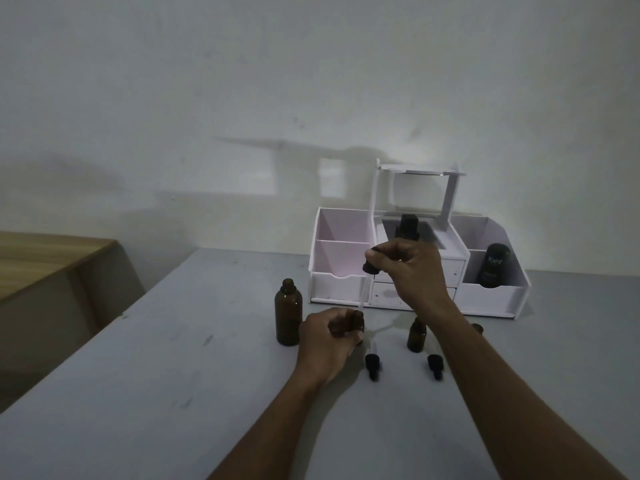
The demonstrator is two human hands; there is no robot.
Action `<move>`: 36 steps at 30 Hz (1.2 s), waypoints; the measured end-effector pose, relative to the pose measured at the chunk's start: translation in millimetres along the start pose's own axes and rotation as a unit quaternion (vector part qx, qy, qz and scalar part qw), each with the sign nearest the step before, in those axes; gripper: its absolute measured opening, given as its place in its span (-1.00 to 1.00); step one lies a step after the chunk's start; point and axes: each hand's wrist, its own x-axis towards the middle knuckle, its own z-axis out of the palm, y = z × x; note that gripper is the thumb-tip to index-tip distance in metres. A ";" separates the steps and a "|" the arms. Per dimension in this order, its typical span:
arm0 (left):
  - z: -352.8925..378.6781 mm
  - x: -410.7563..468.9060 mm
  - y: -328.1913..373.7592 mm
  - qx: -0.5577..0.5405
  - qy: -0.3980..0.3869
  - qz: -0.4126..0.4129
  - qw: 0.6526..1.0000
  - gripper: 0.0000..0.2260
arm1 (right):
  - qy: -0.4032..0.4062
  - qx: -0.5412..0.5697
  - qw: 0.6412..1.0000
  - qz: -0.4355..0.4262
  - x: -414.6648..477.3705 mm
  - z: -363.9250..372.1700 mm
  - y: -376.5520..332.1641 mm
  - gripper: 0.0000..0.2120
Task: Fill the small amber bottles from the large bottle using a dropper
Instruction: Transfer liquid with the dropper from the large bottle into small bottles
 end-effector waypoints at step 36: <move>-93.5 -8.1 41.1 -0.050 0.196 0.092 0.975 -0.84 | 0.077 0.107 0.987 -0.092 -2.4 -10.2 -59.6 -0.85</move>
